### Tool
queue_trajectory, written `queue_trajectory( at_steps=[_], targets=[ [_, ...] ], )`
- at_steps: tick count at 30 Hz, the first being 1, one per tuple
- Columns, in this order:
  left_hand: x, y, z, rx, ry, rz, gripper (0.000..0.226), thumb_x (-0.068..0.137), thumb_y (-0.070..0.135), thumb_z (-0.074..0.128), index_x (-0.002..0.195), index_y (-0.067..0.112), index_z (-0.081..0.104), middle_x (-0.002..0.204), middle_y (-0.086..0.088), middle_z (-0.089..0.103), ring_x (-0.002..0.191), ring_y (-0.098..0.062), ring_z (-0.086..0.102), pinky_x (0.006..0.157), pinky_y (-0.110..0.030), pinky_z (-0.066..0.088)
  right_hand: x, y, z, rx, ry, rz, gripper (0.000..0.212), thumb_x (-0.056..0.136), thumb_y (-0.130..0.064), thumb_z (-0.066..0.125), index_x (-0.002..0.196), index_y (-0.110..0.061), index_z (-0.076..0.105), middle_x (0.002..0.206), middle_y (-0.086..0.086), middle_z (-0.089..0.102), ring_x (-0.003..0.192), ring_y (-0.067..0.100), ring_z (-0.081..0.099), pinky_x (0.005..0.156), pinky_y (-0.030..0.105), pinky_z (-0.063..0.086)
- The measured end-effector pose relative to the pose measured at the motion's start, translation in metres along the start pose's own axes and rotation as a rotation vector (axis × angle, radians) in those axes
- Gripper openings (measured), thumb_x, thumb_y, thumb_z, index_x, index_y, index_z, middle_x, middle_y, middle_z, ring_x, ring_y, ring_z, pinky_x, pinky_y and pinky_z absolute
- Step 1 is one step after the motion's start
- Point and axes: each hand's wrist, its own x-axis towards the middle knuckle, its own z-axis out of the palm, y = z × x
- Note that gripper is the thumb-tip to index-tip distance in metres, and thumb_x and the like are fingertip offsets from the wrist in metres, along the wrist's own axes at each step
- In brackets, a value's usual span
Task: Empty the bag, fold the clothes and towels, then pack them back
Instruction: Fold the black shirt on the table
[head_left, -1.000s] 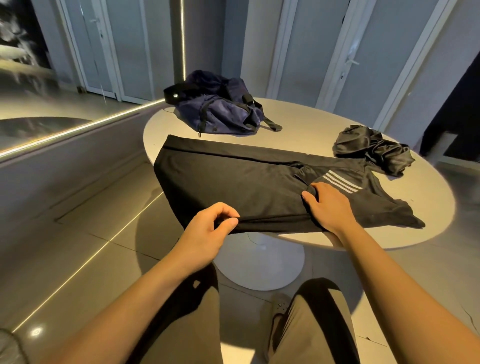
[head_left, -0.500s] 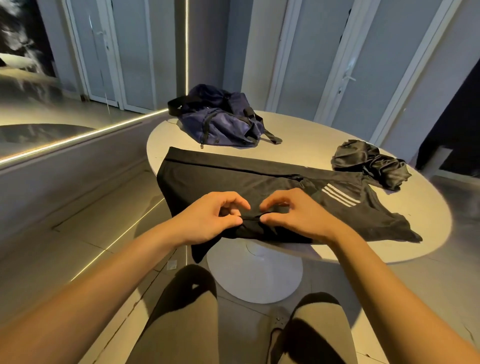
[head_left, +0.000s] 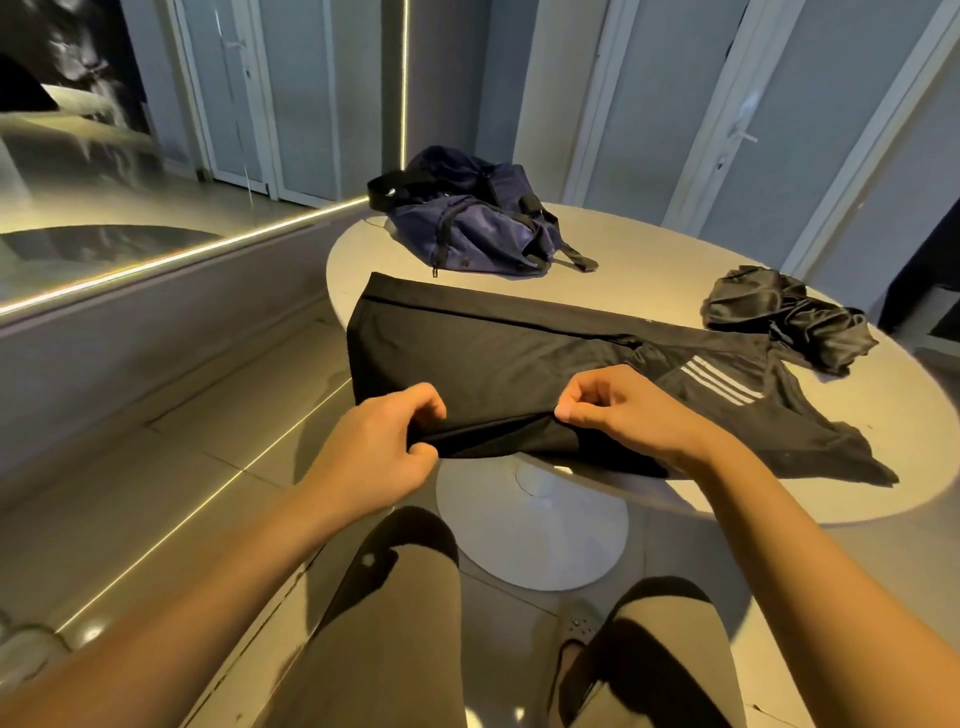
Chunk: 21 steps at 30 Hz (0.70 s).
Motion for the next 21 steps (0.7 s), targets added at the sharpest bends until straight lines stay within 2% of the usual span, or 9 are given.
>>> queue_trajectory(
  at_steps=[3,5,8,10,12,14,16,18,21],
  targets=[
    [-0.014,-0.013,-0.009,-0.013,0.127,-0.044,0.023,0.087,0.011,0.068,0.1,0.029,0.061,0.085,0.017,0.064,0.07,0.003,0.061,0.053,-0.008,0.04,0.002,0.003,0.0,0.008,0.011,0.012,0.015,0.1,-0.022,0.062,0.096,-0.012,0.073,0.086,-0.001,0.074,0.082,0.007,0.067,0.078,0.021,0.053],
    [-0.02,-0.02,-0.016,-0.027,0.183,-0.073,0.019,0.088,0.012,0.07,0.097,0.028,0.064,0.084,0.015,0.065,0.072,0.0,0.062,0.057,-0.009,0.042,0.003,0.004,0.0,-0.006,0.021,0.014,0.018,0.099,-0.026,0.062,0.096,-0.012,0.072,0.086,0.001,0.073,0.081,0.009,0.067,0.078,0.023,0.053],
    [-0.021,-0.033,-0.025,-0.101,0.196,-0.147,0.016,0.09,0.015,0.073,0.091,0.031,0.067,0.084,0.013,0.068,0.079,-0.003,0.063,0.068,-0.021,0.05,0.005,0.005,0.0,-0.033,0.038,0.011,0.025,0.098,-0.033,0.062,0.093,-0.01,0.072,0.083,0.004,0.072,0.076,0.009,0.064,0.074,0.022,0.052],
    [-0.016,-0.041,-0.033,-0.24,0.189,-0.201,0.009,0.091,0.019,0.074,0.092,0.028,0.072,0.084,0.009,0.071,0.084,-0.004,0.067,0.075,-0.026,0.055,0.007,0.007,-0.002,-0.052,0.053,0.013,0.029,0.097,-0.038,0.063,0.09,-0.011,0.071,0.079,0.004,0.07,0.073,0.011,0.062,0.071,0.021,0.049],
    [-0.011,-0.044,-0.042,-0.45,0.187,-0.245,0.005,0.093,0.019,0.071,0.095,0.022,0.076,0.085,0.005,0.074,0.086,-0.008,0.07,0.077,-0.023,0.056,0.009,0.011,-0.004,-0.072,0.073,0.019,0.035,0.095,-0.044,0.063,0.087,-0.01,0.07,0.079,0.009,0.068,0.073,0.019,0.061,0.07,0.023,0.048],
    [-0.005,-0.047,-0.049,-0.632,0.198,-0.279,0.01,0.095,0.019,0.066,0.098,0.017,0.076,0.087,0.005,0.075,0.087,-0.005,0.07,0.076,-0.015,0.053,0.012,0.014,-0.006,-0.093,0.105,0.018,0.038,0.093,-0.046,0.065,0.084,-0.01,0.069,0.077,0.013,0.067,0.072,0.026,0.061,0.07,0.027,0.047],
    [0.005,-0.054,-0.047,-0.746,0.227,-0.347,0.015,0.097,0.021,0.063,0.103,0.015,0.076,0.091,0.004,0.077,0.09,-0.005,0.071,0.08,-0.019,0.052,0.016,0.017,-0.007,-0.127,0.138,0.021,0.038,0.093,-0.047,0.066,0.08,-0.011,0.068,0.073,0.011,0.067,0.073,0.029,0.063,0.069,0.03,0.049],
    [0.015,-0.062,-0.037,-0.704,0.248,-0.445,0.018,0.099,0.027,0.063,0.102,0.016,0.077,0.091,0.002,0.078,0.088,-0.005,0.072,0.078,-0.023,0.05,0.021,0.021,-0.005,-0.212,0.143,0.034,0.04,0.093,-0.047,0.066,0.077,-0.011,0.067,0.069,0.008,0.066,0.069,0.026,0.062,0.069,0.03,0.049],
    [0.024,-0.072,-0.017,-0.641,0.291,-0.542,0.026,0.099,0.033,0.064,0.099,0.01,0.078,0.094,-0.009,0.077,0.091,-0.019,0.073,0.074,-0.026,0.053,0.025,0.029,-0.001,-0.361,0.169,0.068,0.043,0.094,-0.049,0.063,0.072,-0.012,0.062,0.063,0.003,0.06,0.061,0.016,0.056,0.064,0.029,0.045]
  ],
)
